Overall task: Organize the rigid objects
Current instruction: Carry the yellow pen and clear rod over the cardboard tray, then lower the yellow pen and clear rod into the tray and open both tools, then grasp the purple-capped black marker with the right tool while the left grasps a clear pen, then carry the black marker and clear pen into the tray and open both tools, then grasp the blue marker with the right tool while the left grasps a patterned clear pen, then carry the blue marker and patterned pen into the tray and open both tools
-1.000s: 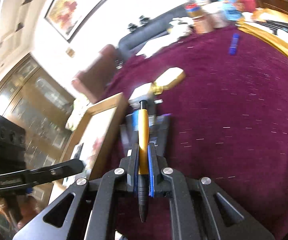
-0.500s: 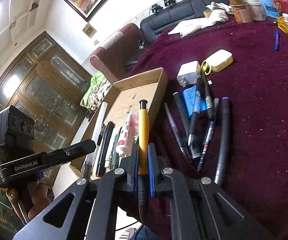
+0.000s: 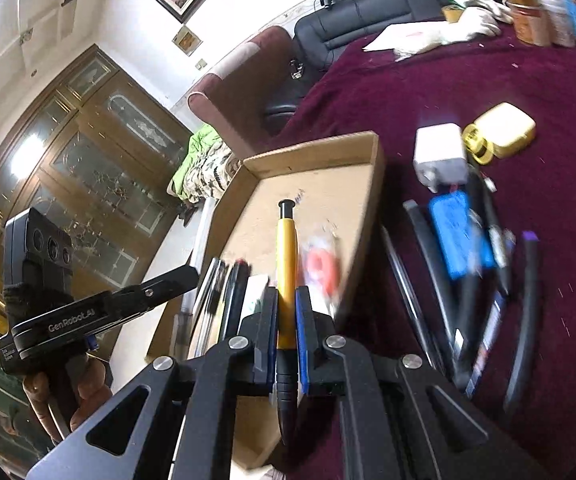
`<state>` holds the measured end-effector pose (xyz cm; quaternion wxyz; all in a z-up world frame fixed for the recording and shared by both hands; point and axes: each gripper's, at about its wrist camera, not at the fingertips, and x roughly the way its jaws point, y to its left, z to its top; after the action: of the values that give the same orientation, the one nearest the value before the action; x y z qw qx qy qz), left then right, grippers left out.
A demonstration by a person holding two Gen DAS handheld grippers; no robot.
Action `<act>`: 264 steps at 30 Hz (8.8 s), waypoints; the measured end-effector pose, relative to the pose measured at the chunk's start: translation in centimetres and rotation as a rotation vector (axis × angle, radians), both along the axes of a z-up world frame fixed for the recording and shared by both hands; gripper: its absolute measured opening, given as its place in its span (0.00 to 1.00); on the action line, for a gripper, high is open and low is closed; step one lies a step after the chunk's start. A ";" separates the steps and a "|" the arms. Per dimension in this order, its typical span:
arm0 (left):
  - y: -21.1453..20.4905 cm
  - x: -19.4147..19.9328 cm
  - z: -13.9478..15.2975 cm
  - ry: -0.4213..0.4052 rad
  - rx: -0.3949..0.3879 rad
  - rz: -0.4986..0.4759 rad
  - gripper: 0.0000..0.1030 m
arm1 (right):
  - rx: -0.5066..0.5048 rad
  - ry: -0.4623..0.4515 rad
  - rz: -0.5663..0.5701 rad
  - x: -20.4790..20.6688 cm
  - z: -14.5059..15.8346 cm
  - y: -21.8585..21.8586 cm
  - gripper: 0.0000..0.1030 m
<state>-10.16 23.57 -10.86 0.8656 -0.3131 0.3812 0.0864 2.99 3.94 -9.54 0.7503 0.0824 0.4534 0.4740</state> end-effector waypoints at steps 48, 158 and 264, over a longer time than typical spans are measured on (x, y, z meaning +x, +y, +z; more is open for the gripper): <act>-13.9 -1.8 1.5 -0.049 0.209 -0.130 0.73 | -0.329 -0.138 -0.254 2.0 -4.9 -10.5 0.15; -19.2 4.1 -1.1 0.031 0.163 -0.339 0.68 | -0.113 -0.024 -0.422 5.0 -4.7 -20.4 0.41; 6.0 2.2 -4.2 0.114 -0.063 0.043 0.08 | -0.157 0.011 -0.045 2.1 -1.7 6.4 0.09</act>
<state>-8.00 29.53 -15.02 0.8301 -0.3430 0.4255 0.1109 5.07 10.37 -11.24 0.7624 0.0363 0.4915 0.4193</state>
